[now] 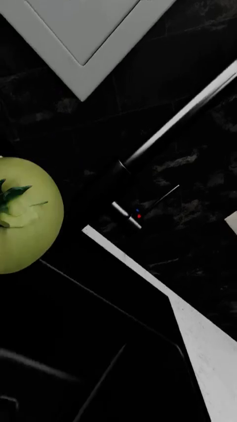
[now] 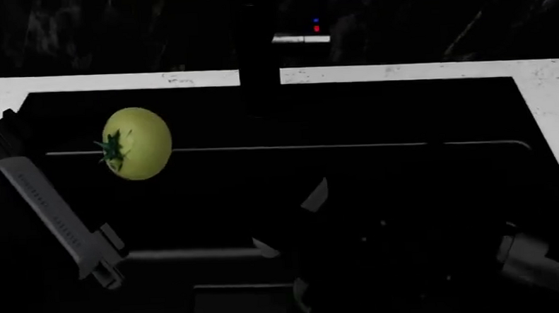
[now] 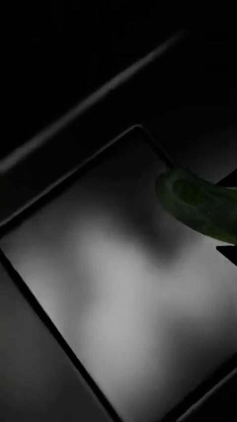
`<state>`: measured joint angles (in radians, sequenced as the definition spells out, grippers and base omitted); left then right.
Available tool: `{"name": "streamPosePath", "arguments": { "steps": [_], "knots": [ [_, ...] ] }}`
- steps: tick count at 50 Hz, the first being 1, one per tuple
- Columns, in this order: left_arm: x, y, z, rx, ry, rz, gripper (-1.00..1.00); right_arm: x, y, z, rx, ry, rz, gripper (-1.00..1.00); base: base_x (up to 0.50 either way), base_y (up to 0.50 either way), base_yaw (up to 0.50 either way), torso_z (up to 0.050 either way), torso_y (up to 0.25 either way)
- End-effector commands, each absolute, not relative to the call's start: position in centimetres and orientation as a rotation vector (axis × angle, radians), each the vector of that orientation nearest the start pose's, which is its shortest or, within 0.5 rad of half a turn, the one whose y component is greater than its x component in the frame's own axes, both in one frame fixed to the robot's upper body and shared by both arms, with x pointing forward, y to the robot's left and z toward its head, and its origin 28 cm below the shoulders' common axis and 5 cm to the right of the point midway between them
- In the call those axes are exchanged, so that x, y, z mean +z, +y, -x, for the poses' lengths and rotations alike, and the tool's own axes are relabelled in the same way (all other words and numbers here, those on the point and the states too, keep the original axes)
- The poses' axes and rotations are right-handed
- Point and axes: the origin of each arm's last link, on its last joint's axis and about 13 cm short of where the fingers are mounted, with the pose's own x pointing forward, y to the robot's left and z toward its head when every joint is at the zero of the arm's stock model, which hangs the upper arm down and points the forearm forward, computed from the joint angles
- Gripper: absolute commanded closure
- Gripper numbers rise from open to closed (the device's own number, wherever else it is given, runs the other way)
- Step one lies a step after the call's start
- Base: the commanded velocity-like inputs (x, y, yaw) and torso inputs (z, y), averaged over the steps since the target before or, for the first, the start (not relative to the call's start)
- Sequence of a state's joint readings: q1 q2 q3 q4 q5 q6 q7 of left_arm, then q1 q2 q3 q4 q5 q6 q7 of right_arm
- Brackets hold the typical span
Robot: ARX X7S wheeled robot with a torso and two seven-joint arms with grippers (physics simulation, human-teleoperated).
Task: Pick the vegetables from the sink and place them on the cutting board.
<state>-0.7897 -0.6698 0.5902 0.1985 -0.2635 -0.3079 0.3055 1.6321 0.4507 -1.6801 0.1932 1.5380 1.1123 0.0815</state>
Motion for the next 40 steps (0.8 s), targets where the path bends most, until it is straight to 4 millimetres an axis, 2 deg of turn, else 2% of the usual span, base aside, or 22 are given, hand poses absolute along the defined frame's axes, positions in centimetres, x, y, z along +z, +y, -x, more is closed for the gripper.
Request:
{"name": "streamPosePath", "arguments": {
  "steps": [1,6,12,23,28,31,36,40],
  "knots": [
    [17.1,25.6,-29.8,-0.675,-0.155,-0.548,1.0,23.9,-10.5,-30.2,0.608,0.857,0.715,1.0,0.03,0.01,0.0,0.0,0.25],
    [17.1,26.0,-29.9,-0.652,-0.158,-0.546,1.0,24.7,-11.2,-30.0,0.522,0.746,0.771,1.0,0.03,0.01,0.0,0.0,0.25],
    [17.2,26.3,-29.8,-0.626,-0.156,-0.545,1.0,25.3,-11.8,-29.5,0.51,0.73,0.725,1.0,0.03,0.01,0.01,0.0,0.25],
    [17.4,26.8,-29.2,-0.58,-0.174,-0.555,1.0,24.3,-13.1,-29.0,0.477,0.64,0.696,1.0,0.03,0.01,0.01,0.0,0.25],
    [17.1,26.5,-28.7,-0.544,-0.187,-0.538,1.0,24.1,-13.1,-28.7,0.42,0.571,0.688,1.0,-0.39,0.16,0.0,0.0,0.0],
    [16.2,26.1,-28.2,-0.512,-0.209,-0.6,1.0,23.6,-13.0,-28.7,0.404,0.521,0.659,1.0,-0.5,0.26,0.0,-0.006,0.0],
    [13.8,25.5,-28.0,-0.446,-0.148,-0.605,1.0,22.2,-12.8,-29.2,0.37,0.464,0.643,1.0,-0.5,0.28,0.0,-0.002,0.0],
    [13.6,25.2,-27.6,-0.404,-0.128,-0.582,1.0,22.2,-12.9,-29.4,0.327,0.445,0.605,1.0,-0.5,0.28,0.0,0.0,0.0]
  ]
}}
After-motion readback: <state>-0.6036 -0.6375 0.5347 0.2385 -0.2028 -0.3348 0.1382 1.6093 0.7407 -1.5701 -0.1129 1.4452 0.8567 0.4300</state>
